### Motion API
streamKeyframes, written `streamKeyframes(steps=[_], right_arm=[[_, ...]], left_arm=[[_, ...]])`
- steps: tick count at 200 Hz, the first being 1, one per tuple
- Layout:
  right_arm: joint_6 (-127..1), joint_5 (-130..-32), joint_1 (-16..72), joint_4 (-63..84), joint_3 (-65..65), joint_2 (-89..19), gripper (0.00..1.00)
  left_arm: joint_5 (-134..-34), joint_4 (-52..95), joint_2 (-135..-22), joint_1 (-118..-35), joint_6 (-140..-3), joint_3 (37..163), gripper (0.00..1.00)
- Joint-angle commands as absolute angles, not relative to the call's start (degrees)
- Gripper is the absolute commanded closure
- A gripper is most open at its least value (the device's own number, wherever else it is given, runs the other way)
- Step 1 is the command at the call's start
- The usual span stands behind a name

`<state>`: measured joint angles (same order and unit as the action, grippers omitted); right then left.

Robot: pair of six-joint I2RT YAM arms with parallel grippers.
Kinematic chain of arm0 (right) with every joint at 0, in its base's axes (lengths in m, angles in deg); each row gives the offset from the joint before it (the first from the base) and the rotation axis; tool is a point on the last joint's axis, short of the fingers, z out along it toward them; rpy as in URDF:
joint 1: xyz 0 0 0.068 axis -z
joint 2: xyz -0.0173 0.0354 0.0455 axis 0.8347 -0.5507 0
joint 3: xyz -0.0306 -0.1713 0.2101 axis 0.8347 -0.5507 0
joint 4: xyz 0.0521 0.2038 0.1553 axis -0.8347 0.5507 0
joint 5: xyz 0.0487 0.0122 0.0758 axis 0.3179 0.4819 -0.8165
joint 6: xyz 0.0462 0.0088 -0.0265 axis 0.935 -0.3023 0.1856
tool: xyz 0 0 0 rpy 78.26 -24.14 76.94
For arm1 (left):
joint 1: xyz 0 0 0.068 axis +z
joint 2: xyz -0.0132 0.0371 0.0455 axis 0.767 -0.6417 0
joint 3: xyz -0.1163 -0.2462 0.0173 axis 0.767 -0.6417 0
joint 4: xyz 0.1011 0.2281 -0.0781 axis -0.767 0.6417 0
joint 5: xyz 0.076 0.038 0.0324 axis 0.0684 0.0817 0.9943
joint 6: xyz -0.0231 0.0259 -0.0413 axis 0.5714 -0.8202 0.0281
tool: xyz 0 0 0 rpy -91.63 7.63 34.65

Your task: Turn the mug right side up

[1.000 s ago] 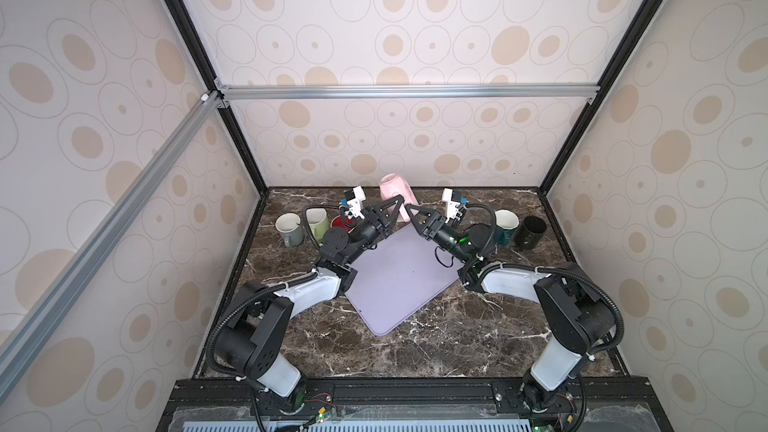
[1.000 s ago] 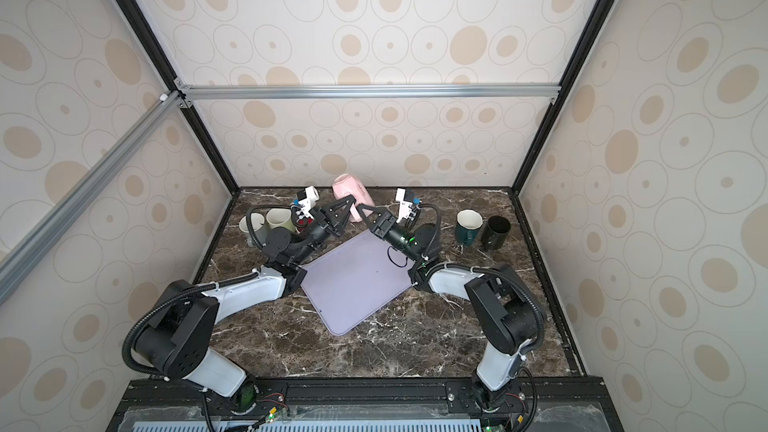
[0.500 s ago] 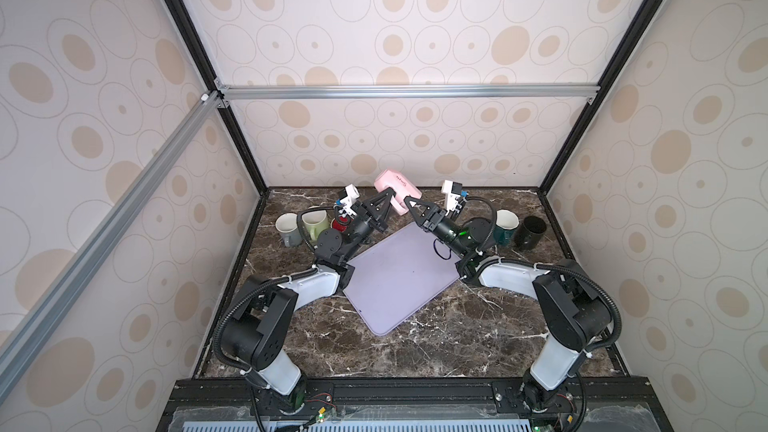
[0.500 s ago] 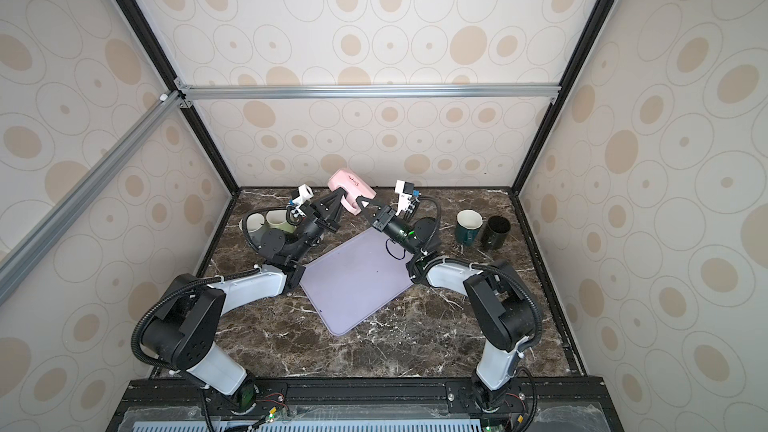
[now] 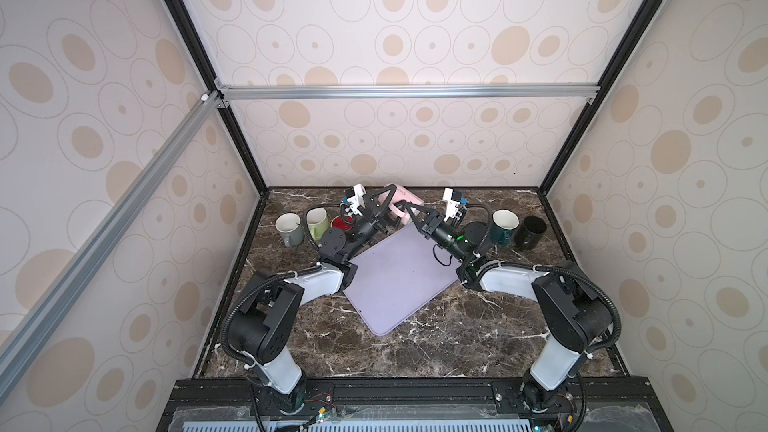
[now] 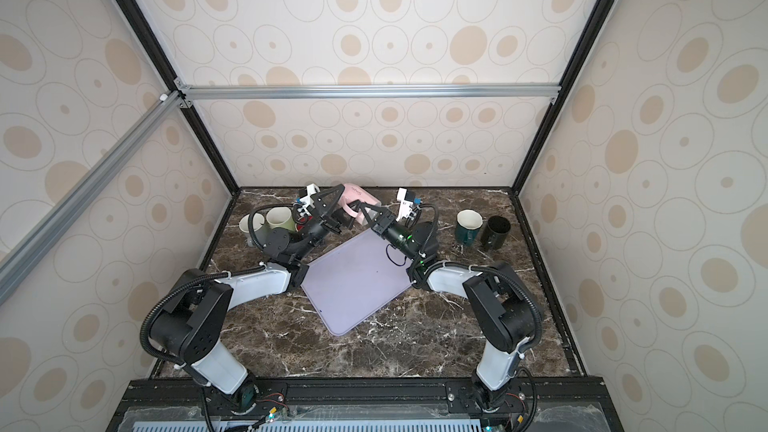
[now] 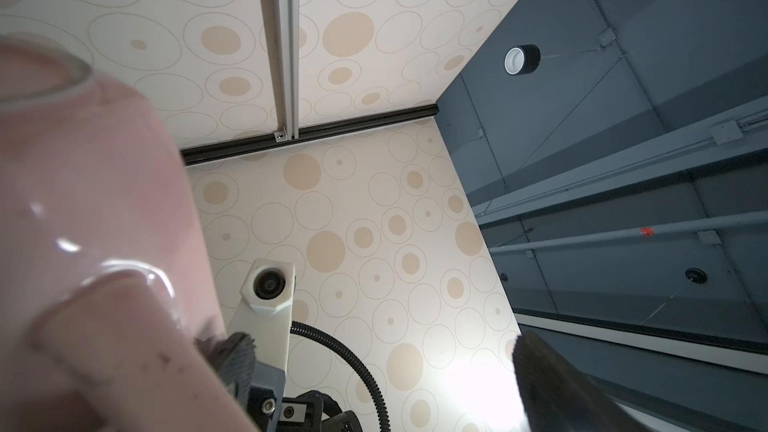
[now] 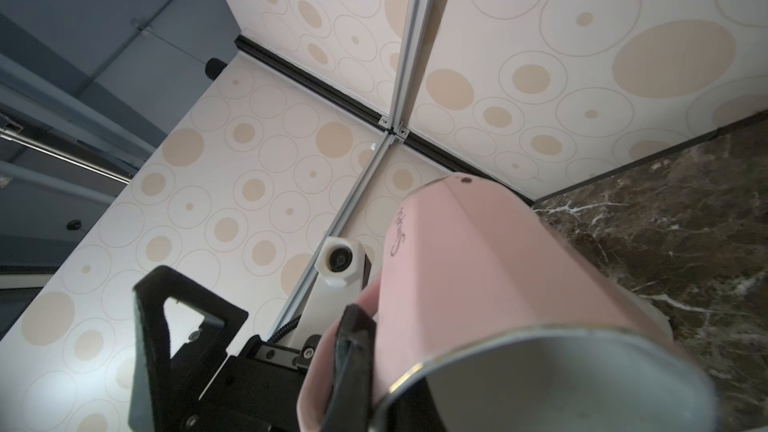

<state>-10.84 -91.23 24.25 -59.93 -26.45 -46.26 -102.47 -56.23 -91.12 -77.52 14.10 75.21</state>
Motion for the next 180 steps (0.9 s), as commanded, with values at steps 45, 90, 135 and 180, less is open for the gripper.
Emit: streamKeyframes(steps=[45, 90, 135, 180], right_arm=[[-13.9, -90.4, 25.3, -65.7, -27.4, -36.9, 1.00], [-20.9, -89.4, 25.8, -51.2, -27.5, -30.2, 1.00], [-34.2, -87.7, 27.2, -20.5, -25.8, -17.5, 1.00], [-44.3, -82.6, 28.1, 4.0, -22.6, -7.5, 1.00]], left_arm=[[-106.8, -36.9, -84.7, -77.9, 3.5, 71.8, 0.02], [-103.7, -22.1, -78.1, -77.3, -8.0, 72.5, 0.02], [-93.1, -7.2, -67.4, -77.1, -24.7, 73.1, 0.02], [-87.9, -1.6, -61.3, -76.6, -32.3, 73.5, 0.02]])
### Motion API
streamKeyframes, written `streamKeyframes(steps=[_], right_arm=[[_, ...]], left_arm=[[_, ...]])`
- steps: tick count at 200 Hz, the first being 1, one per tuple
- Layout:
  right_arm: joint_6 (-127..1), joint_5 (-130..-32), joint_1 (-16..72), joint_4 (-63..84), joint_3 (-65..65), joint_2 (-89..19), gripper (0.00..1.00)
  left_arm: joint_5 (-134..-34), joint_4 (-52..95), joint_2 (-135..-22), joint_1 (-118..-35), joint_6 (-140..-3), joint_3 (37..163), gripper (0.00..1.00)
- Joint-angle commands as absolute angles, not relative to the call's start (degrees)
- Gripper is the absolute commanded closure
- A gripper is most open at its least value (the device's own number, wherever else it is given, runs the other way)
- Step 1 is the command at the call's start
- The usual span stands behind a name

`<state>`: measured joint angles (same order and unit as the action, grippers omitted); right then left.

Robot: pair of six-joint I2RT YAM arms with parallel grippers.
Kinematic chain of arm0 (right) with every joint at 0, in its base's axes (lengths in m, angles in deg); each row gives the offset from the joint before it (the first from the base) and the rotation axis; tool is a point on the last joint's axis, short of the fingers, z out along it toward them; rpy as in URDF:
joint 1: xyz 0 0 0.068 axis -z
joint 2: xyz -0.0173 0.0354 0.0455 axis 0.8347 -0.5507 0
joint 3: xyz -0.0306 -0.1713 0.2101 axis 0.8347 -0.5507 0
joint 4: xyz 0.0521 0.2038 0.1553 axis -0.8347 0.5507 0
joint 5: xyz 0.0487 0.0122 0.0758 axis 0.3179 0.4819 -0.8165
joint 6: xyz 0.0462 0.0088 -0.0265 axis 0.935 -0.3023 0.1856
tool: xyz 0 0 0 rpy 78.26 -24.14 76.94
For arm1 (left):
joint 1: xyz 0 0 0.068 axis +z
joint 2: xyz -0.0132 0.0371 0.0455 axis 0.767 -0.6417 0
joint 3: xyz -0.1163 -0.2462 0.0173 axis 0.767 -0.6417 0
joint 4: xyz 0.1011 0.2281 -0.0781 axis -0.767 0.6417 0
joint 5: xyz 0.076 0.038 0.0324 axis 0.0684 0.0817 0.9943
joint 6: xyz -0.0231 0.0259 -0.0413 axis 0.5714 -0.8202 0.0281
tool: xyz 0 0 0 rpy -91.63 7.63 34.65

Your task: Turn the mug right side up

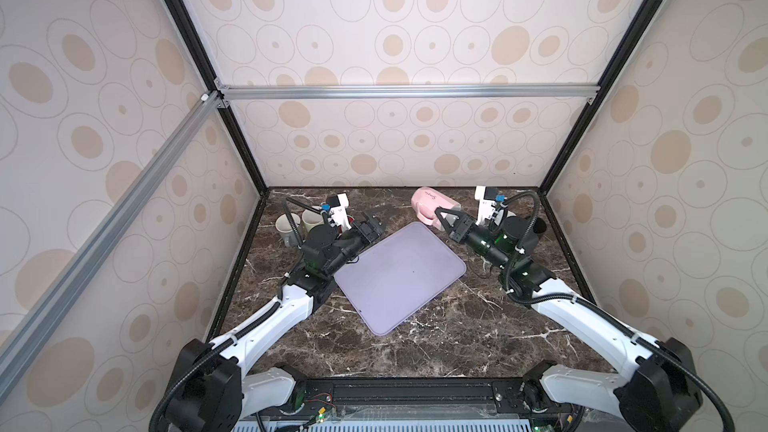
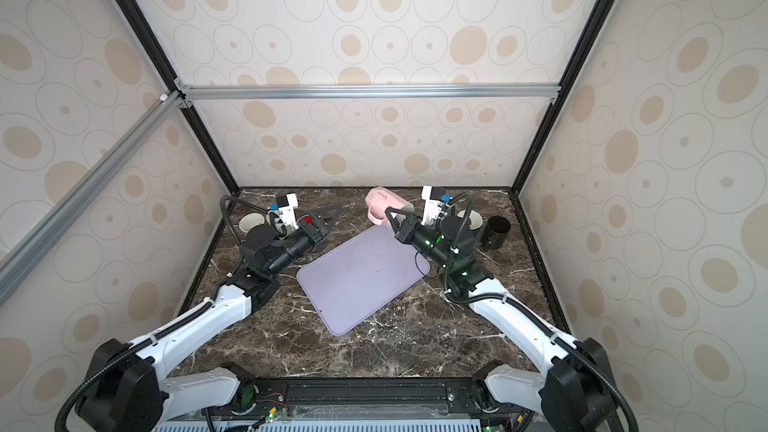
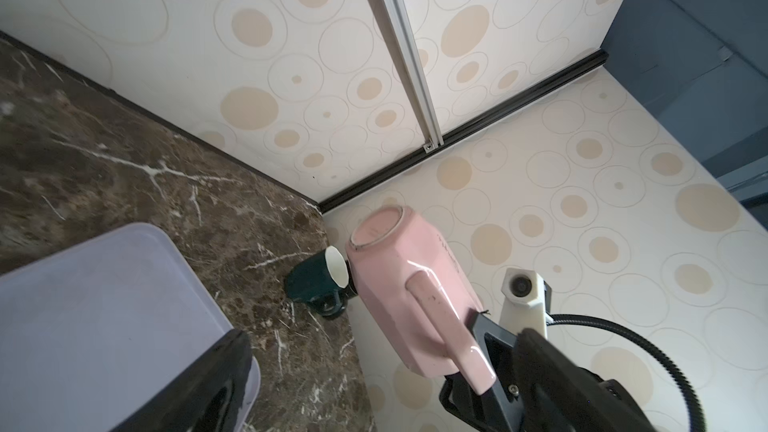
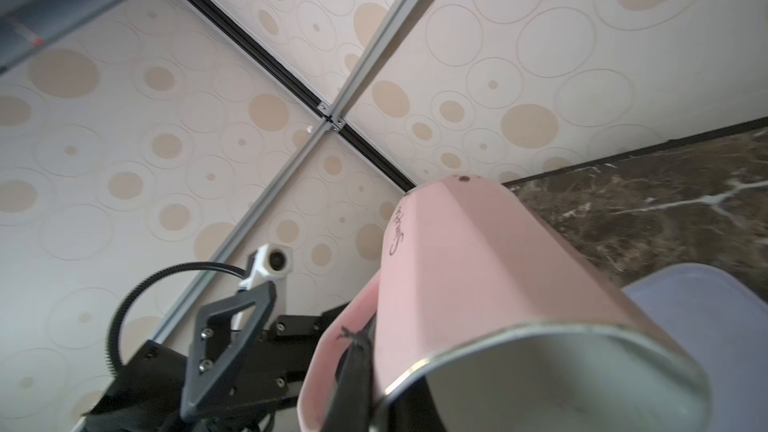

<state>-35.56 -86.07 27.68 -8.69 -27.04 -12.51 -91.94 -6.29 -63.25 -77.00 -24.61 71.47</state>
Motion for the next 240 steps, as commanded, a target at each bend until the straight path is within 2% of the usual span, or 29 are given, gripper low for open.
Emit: streamKeyframes(steps=[1, 41, 98, 163, 240], right_arm=[[-44.4, -82.4, 28.1, 4.3, -22.5, -7.4, 1.00], [-49.4, -77.5, 28.3, 25.6, -14.4, -4.8, 1.00], [-56.7, -67.1, 28.2, 56.5, 3.0, -18.3, 1.00], [-60.9, -61.2, 28.3, 63.3, 12.3, -34.5, 1.00], [-65.5, -61.9, 32.3, 67.2, 26.9, -51.4, 1.00]], left_arm=[[-87.9, -1.6, -61.2, -76.6, -32.4, 73.6, 0.02], [-87.9, -1.5, -60.0, -76.5, -33.6, 72.3, 0.02], [-88.3, 0.1, -59.0, -76.5, -35.2, 70.0, 0.02], [-86.4, 3.4, -55.1, -76.5, -36.8, 66.5, 0.02], [-81.3, 10.6, -51.4, -76.5, -42.5, 66.8, 0.02]])
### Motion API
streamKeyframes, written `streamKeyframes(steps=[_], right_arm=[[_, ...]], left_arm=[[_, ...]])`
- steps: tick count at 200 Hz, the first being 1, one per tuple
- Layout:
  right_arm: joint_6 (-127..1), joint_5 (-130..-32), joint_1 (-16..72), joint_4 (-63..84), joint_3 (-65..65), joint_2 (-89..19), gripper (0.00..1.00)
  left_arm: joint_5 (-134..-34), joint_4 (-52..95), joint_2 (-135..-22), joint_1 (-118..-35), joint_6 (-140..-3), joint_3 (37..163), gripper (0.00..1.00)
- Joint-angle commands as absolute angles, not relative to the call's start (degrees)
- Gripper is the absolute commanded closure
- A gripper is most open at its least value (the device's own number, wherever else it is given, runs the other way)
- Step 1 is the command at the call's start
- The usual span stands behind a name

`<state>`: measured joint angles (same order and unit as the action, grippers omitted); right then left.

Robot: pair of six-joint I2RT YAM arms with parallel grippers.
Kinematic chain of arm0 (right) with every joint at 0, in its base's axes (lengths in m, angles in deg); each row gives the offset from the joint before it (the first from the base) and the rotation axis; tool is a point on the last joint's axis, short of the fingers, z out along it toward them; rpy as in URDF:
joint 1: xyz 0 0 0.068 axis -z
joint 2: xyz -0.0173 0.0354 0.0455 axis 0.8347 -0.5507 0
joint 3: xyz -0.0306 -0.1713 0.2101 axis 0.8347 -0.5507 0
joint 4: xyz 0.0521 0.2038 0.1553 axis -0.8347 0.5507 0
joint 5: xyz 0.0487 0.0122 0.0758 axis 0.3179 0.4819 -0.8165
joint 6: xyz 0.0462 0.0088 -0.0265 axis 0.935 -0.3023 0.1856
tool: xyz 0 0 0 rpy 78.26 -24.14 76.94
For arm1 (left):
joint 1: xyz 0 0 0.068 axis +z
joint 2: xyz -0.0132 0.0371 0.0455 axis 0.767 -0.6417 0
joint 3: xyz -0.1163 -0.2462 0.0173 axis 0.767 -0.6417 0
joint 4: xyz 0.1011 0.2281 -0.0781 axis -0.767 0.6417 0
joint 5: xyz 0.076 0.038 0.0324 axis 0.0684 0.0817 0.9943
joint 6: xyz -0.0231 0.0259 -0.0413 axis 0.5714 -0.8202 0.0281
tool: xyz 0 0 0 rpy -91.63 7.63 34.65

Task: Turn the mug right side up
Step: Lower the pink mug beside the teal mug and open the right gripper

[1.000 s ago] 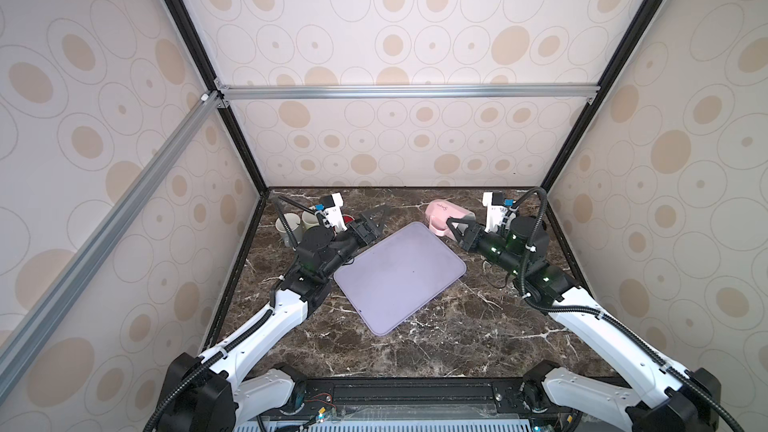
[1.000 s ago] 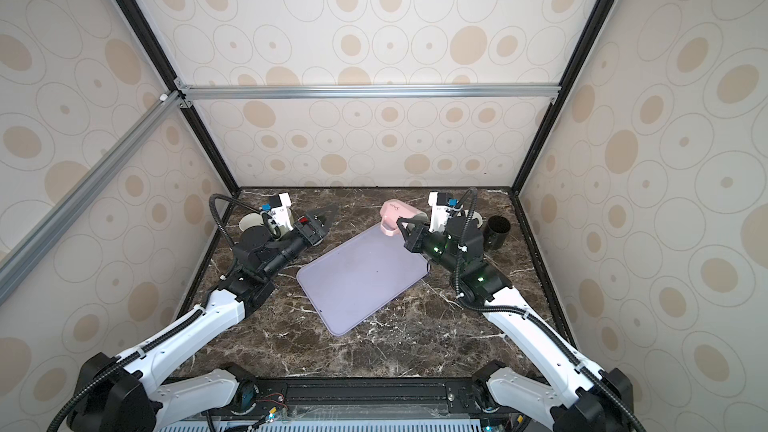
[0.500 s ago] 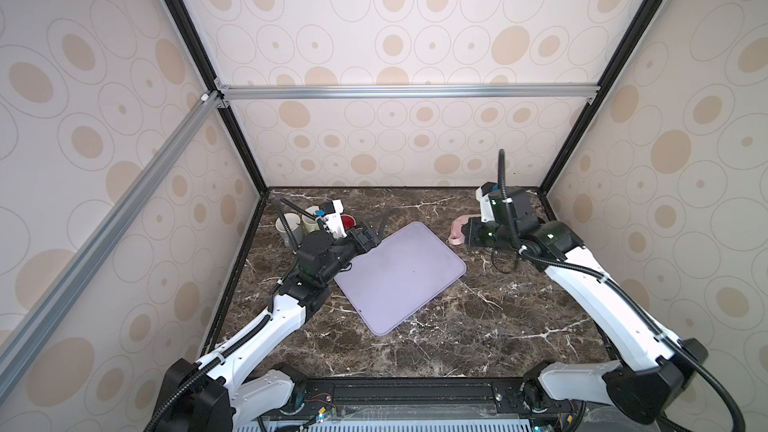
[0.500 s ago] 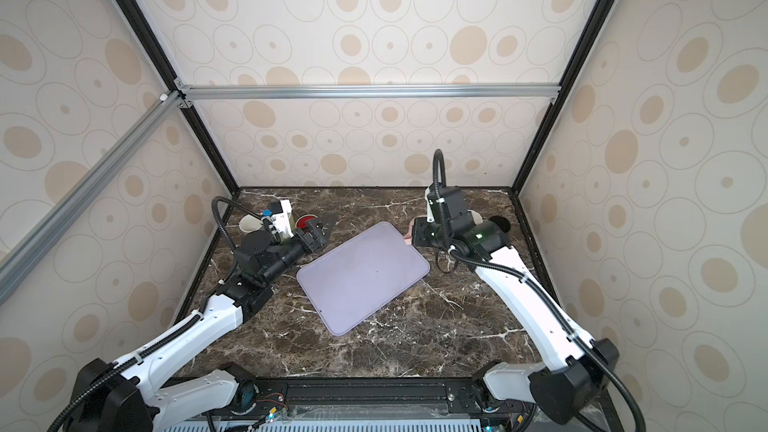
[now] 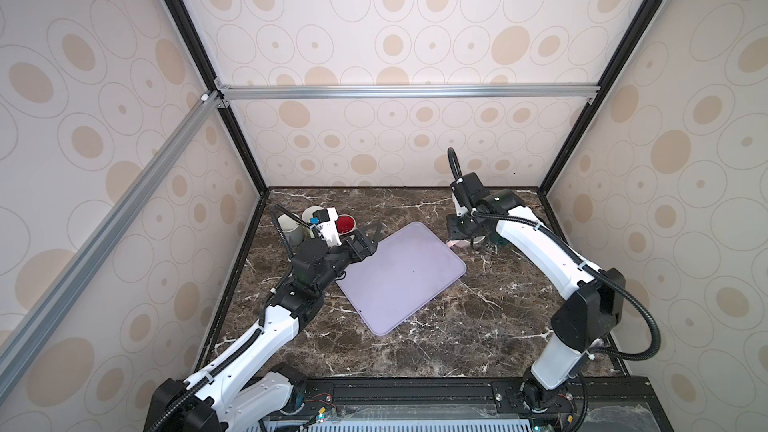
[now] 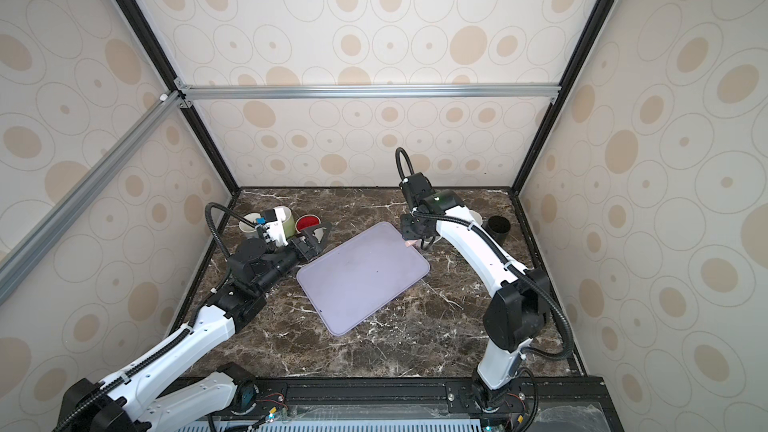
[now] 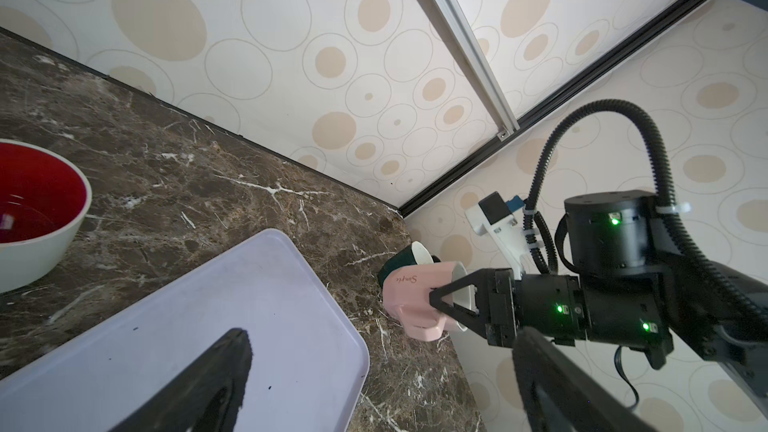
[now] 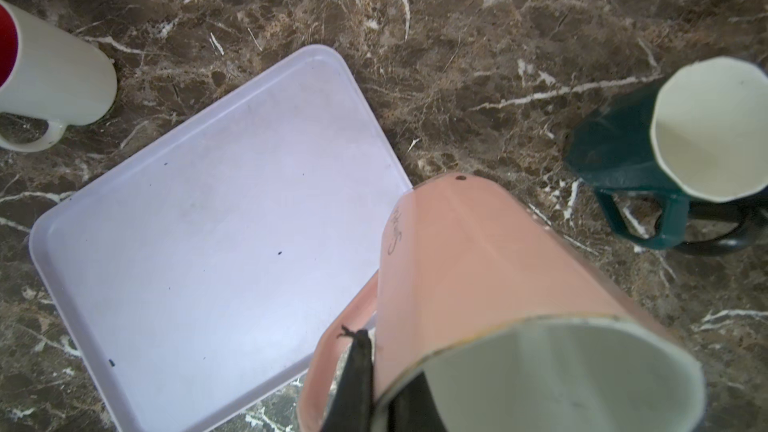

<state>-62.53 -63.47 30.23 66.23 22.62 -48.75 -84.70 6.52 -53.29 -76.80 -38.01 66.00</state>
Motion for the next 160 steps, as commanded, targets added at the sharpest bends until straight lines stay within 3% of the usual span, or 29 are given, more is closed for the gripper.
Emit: streamKeyframes(steps=[1, 68, 119, 160], right_arm=[[-65.5, -62.0, 32.5, 67.3, 27.0, -51.6, 1.00], [-67.7, -61.6, 36.4, 70.1, 35.1, -62.3, 1.00], [-69.3, -61.5, 38.3, 76.0, 45.4, -72.1, 1.00], [-69.1, -62.7, 39.3, 75.7, 46.4, -74.5, 1.00]], left_arm=[[-81.1, 11.0, -51.2, -76.5, -42.7, 66.9, 0.02], [-63.6, 20.8, -43.3, -76.4, -52.2, 65.8, 0.02], [-60.0, 21.4, -42.0, -76.4, -53.1, 64.1, 0.02], [-59.8, 22.1, -43.3, -76.4, -52.9, 64.2, 0.02]])
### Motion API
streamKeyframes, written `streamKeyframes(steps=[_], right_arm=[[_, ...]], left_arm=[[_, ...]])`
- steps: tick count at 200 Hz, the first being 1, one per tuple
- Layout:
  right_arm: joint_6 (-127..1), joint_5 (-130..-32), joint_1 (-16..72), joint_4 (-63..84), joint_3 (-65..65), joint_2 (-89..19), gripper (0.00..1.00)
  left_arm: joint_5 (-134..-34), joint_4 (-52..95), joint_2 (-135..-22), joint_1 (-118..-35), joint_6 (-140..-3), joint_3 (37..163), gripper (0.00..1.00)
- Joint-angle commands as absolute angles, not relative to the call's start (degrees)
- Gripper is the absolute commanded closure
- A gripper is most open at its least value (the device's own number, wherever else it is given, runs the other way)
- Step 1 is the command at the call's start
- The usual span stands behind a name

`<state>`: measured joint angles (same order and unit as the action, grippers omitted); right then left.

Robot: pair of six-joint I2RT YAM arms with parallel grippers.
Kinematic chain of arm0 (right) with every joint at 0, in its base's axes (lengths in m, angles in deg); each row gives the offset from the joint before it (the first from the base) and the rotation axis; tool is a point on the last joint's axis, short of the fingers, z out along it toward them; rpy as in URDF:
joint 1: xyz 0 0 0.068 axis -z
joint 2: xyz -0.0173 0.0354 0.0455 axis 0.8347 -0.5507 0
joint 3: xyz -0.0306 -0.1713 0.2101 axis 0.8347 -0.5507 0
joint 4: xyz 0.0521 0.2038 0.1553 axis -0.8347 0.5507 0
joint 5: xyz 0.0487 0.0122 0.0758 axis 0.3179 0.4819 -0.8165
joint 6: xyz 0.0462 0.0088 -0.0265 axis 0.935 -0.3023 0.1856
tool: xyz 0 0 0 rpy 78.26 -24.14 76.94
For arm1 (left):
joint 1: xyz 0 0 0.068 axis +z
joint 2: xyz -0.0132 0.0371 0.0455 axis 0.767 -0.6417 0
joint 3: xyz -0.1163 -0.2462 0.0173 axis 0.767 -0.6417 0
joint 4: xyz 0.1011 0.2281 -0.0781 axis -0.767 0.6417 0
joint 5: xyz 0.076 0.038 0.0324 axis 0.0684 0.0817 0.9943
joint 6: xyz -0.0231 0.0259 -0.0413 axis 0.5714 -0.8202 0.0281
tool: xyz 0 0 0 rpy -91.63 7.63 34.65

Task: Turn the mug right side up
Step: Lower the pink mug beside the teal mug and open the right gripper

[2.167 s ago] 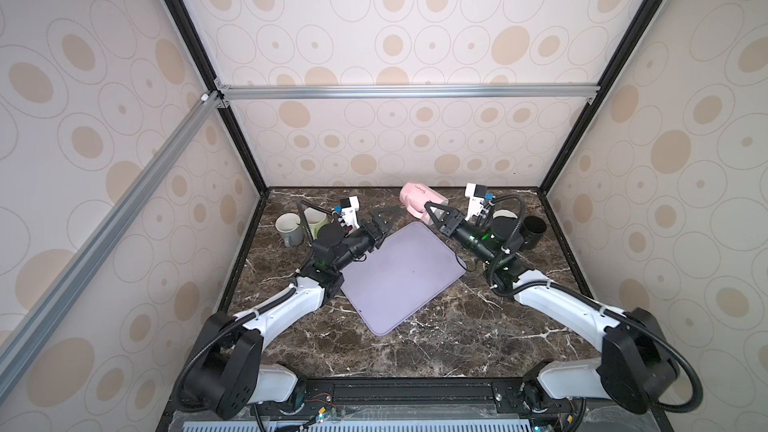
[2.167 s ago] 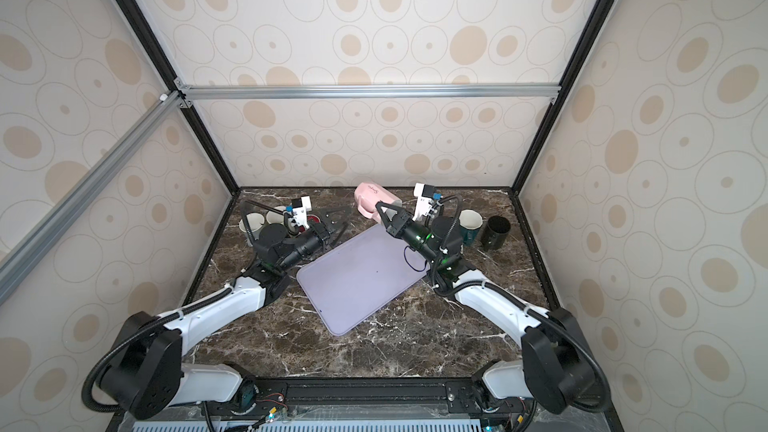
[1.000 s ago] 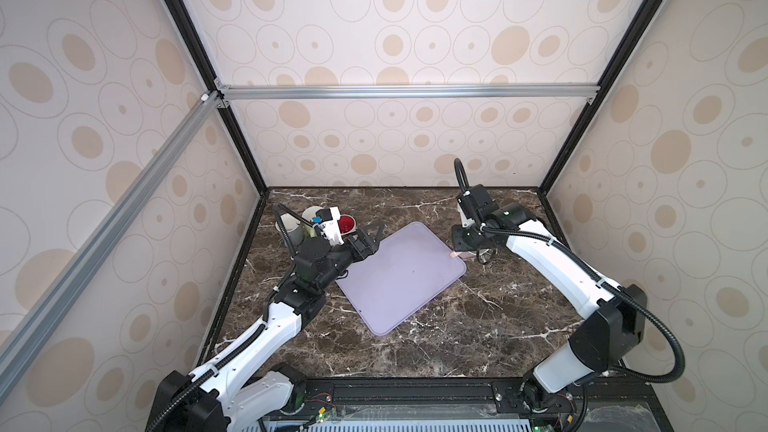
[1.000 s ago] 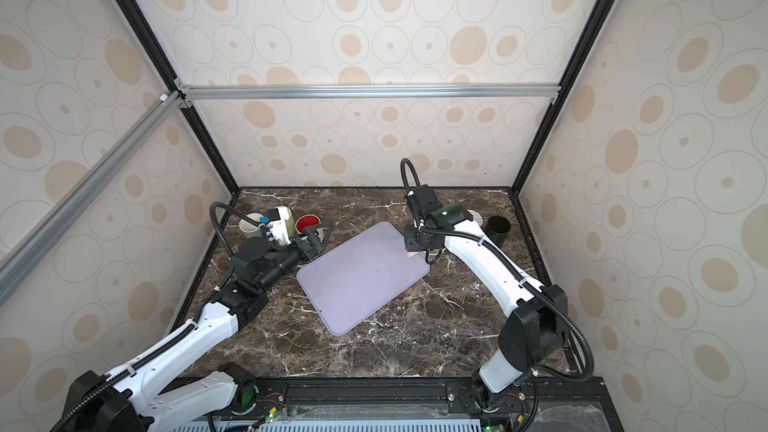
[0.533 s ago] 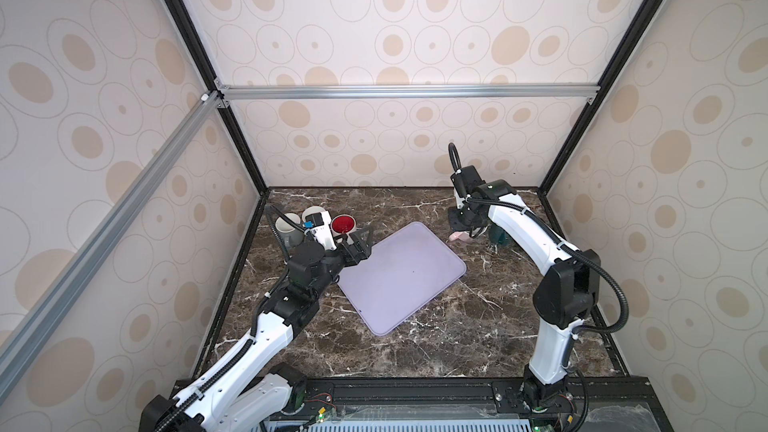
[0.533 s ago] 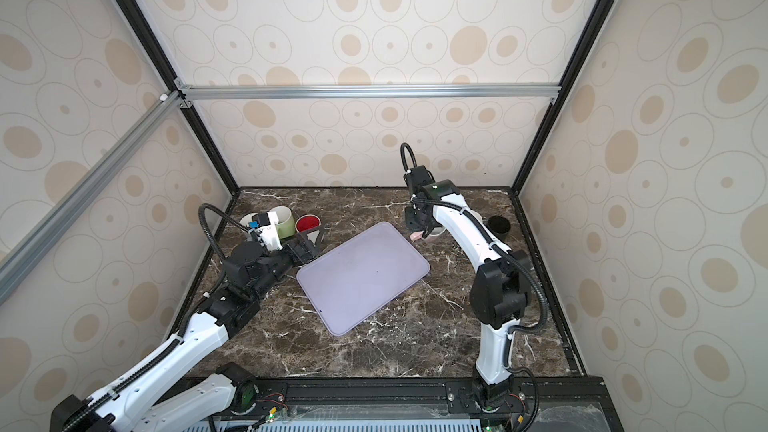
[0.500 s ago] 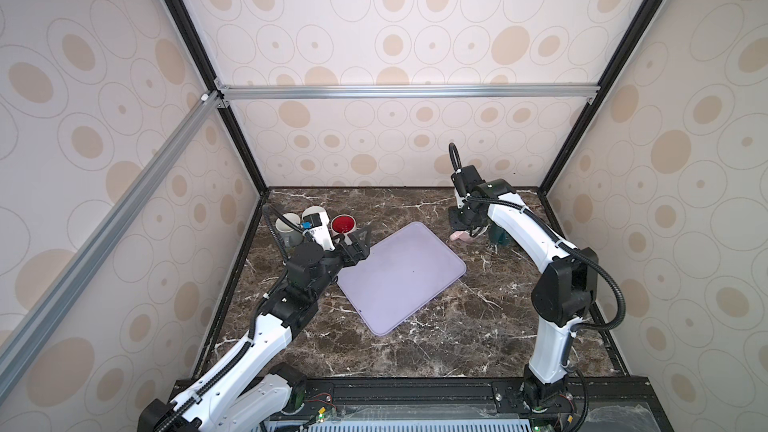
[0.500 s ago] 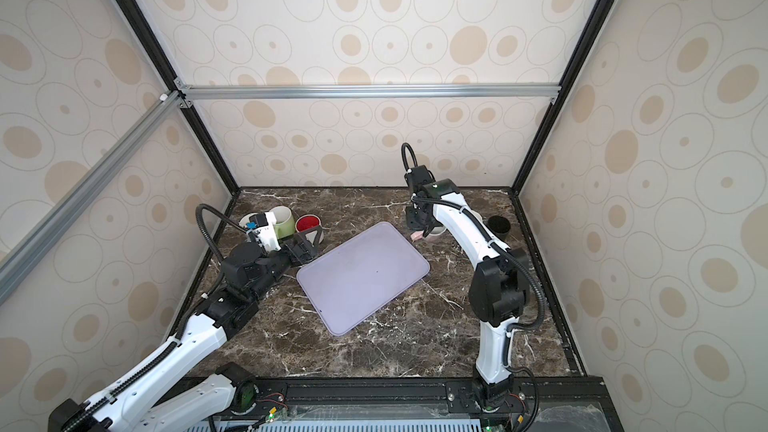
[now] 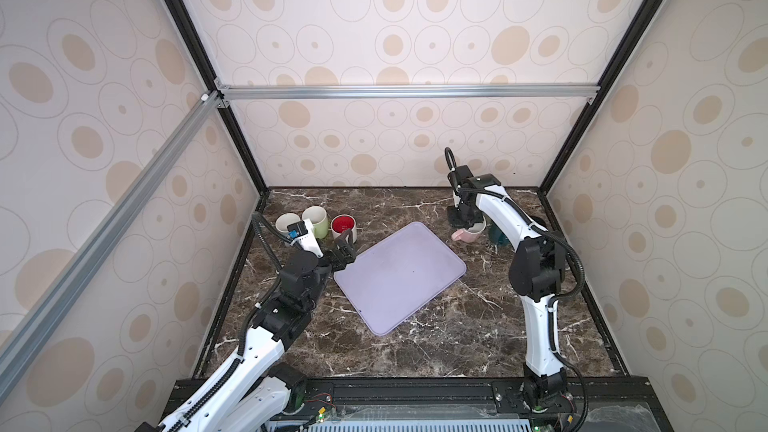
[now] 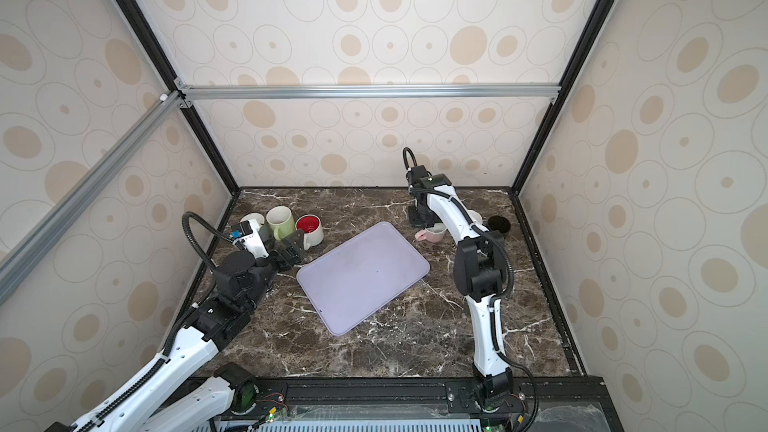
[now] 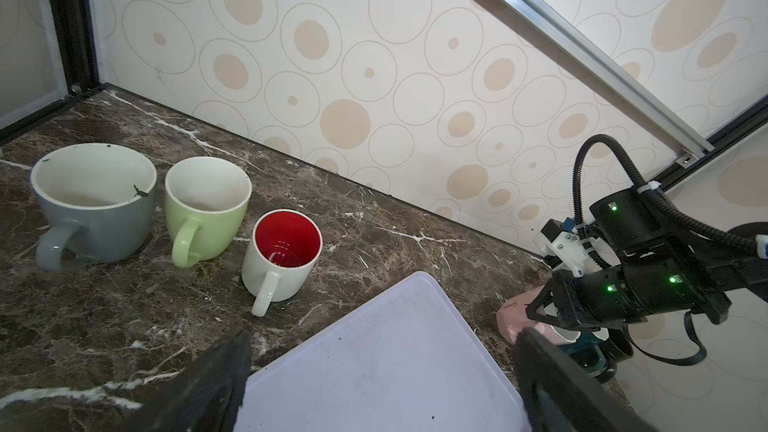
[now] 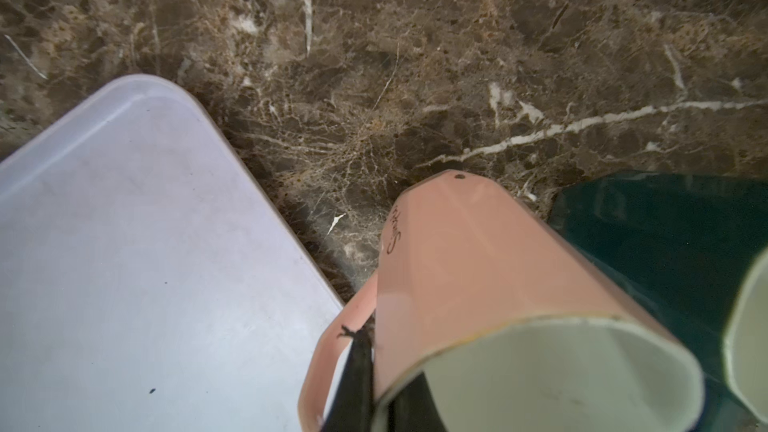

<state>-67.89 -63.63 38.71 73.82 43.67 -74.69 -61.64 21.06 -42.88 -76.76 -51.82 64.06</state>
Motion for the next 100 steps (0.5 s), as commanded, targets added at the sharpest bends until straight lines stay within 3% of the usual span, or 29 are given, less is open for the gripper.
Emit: streamKeyframes(steps=[1, 50, 56, 61, 69, 91, 96, 100], right_arm=[[-69.1, -62.7, 39.3, 75.7, 46.4, -74.5, 1.00], [-70.2, -62.1, 40.0, 76.2, 47.5, -76.2, 1.00], [-70.3, -61.9, 40.1, 76.8, 48.1, -76.7, 0.97], [-70.3, -61.8, 40.1, 77.4, 48.6, -77.1, 0.88], [-70.2, -61.7, 40.2, 77.9, 49.0, -77.5, 0.61], [-69.9, -63.3, 40.2, 77.8, 48.5, -76.8, 0.33], [-69.8, -63.4, 40.2, 77.5, 48.2, -76.3, 0.15], [-69.7, -63.6, 40.2, 77.2, 47.7, -75.8, 0.07]], left_arm=[[-59.8, 22.1, -43.3, -76.4, -52.9, 64.2, 0.02], [-60.0, 21.2, -44.0, -76.3, -52.2, 63.6, 0.02], [-60.1, 21.2, -44.2, -76.3, -52.2, 63.6, 0.02], [-60.2, 21.1, -44.3, -76.4, -52.1, 63.6, 0.02], [-60.1, 21.1, -44.4, -76.3, -52.1, 63.5, 0.02], [-59.8, 20.6, -45.3, -76.3, -52.5, 63.4, 0.02], [-59.5, 20.3, -45.7, -76.4, -52.9, 63.4, 0.02], [-59.1, 20.4, -45.9, -76.4, -53.3, 63.4, 0.02]])
